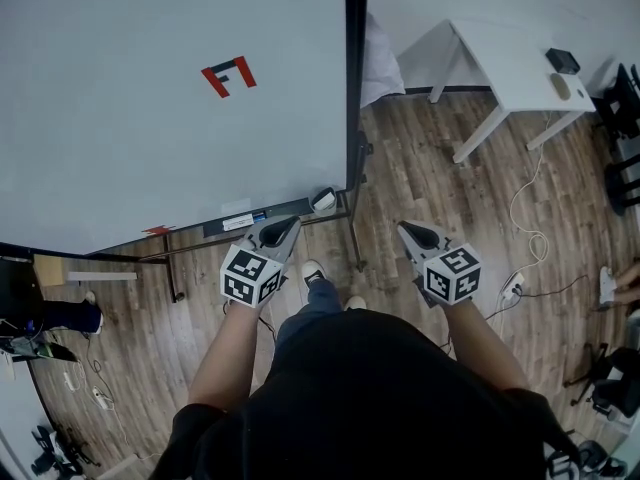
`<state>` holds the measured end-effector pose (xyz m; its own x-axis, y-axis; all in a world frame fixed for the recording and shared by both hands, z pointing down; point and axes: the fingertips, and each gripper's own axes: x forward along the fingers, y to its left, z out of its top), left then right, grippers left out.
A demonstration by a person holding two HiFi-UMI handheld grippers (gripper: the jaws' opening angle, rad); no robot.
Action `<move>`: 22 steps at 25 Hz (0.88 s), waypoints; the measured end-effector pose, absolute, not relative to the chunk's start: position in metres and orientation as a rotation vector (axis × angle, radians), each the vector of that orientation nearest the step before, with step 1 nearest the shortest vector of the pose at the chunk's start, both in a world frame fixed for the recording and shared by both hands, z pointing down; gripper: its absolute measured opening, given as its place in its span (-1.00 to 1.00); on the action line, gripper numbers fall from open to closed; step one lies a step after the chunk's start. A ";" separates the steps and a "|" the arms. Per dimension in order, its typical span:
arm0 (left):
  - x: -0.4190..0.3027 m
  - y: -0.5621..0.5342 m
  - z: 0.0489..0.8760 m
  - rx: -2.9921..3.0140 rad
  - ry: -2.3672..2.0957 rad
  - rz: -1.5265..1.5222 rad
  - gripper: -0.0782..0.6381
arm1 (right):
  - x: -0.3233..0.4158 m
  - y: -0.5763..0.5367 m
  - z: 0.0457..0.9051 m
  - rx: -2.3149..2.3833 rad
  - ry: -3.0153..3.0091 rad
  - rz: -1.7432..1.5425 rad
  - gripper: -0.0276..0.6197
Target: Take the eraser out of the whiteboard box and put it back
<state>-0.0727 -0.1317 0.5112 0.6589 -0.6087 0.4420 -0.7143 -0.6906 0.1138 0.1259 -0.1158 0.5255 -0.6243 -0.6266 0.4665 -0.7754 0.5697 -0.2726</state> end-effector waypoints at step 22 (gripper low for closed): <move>-0.060 -0.180 0.553 2.616 -0.895 0.588 -0.74 | 0.107 -0.134 0.554 1.158 -2.406 0.721 -0.91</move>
